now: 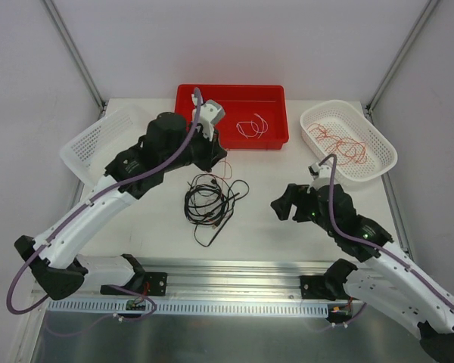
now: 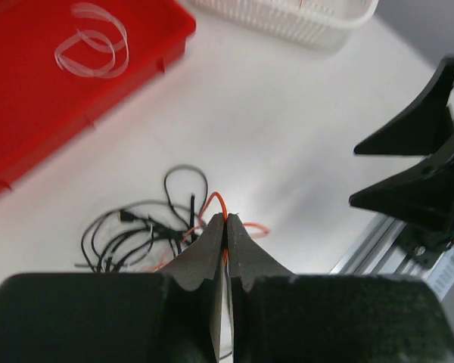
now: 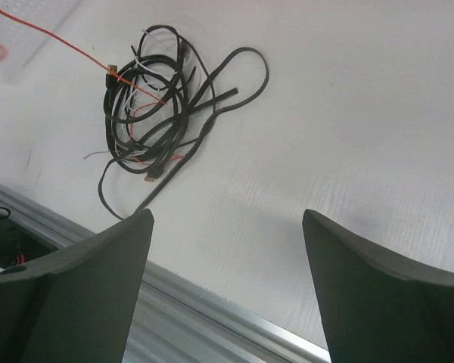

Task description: Untangle the cables

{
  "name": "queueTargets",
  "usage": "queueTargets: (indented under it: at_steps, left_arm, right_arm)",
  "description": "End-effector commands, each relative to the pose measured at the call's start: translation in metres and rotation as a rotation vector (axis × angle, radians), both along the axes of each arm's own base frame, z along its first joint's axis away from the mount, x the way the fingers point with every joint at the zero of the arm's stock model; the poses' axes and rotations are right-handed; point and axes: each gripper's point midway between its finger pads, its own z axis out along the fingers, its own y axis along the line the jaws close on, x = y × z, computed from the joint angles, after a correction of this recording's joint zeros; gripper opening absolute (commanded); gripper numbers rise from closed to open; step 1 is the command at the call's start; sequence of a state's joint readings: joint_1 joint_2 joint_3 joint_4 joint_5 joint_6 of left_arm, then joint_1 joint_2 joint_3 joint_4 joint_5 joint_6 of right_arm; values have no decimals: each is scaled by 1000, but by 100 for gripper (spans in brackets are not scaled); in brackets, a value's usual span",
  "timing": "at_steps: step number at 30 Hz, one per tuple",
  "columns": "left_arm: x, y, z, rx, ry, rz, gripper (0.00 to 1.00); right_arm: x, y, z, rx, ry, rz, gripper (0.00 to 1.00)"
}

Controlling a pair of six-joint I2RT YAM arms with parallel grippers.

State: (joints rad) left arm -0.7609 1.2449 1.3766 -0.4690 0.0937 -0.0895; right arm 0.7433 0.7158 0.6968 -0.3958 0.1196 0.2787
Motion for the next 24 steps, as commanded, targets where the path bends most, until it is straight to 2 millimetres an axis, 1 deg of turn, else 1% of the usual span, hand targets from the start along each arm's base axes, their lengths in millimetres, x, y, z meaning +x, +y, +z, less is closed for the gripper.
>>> queueTargets:
  at_steps: [1, 2, 4, 5, 7, 8, 10, 11, 13, 14, 15, 16, 17, 19, 21, 22, 23, 24]
  left_arm:
    - [-9, 2, 72, -135, -95, 20, 0]
    - [-12, 3, 96, -184, -124, 21, 0]
    - [-14, 6, 116, -219, -154, 28, 0]
    - [-17, 10, 136, -252, -186, 30, 0]
    - [-20, 13, 156, -286, -222, 30, 0]
    - [-24, 17, 180, -323, -263, 26, 0]
    - [-30, 21, 205, -362, -305, 15, 0]
    - [-34, 25, 227, -395, -346, 14, 0]
    - [-39, 30, 248, -426, -387, 11, 0]
    - [-45, 35, 269, -456, -430, 2, 0]
    - [-47, 38, 279, -469, -452, 0, 0]
    - [-55, 47, 302, -506, -498, 2, 0]
    - [-53, 47, 308, -503, -523, 8, 0]
    - [-56, 56, 327, -523, -573, 22, 0]
    - [-49, 59, 327, -500, -595, 56, 0]
    - [-42, 55, 314, -471, -574, 64, 0]
    - [-36, 57, 306, -447, -568, 98, 0]
    - [-28, 55, 294, -420, -548, 116, 0]
  right_arm:
    - [-5, -30, 3, -51, -53, -76, 84]
    - [-9, -36, 6, -46, -71, -82, 84]
    - [-12, -42, 7, -48, -85, -94, 84]
    - [-14, -47, 6, -54, -84, -100, 85]
    - [-17, -51, 11, -42, -106, -103, 84]
    - [-18, -53, 11, -43, -112, -102, 84]
    - [-21, -54, 13, -43, -125, -91, 84]
    - [-21, -53, 13, -40, -128, -86, 84]
    - [-22, -51, 13, -41, -133, -65, 84]
    - [-22, -50, 14, -41, -136, -57, 84]
    - [-23, -48, 14, -39, -138, -46, 84]
    - [-22, -47, 14, -42, -141, -38, 84]
    - [-23, -46, 14, -43, -141, -32, 85]
    - [-22, -45, 14, -46, -140, -28, 84]
    - [-22, -44, 12, -47, -137, -23, 84]
    - [-21, -43, 11, -49, -136, -23, 85]
    - [-20, -42, 9, -50, -130, -24, 84]
    - [-21, -41, 8, -51, -127, -20, 84]
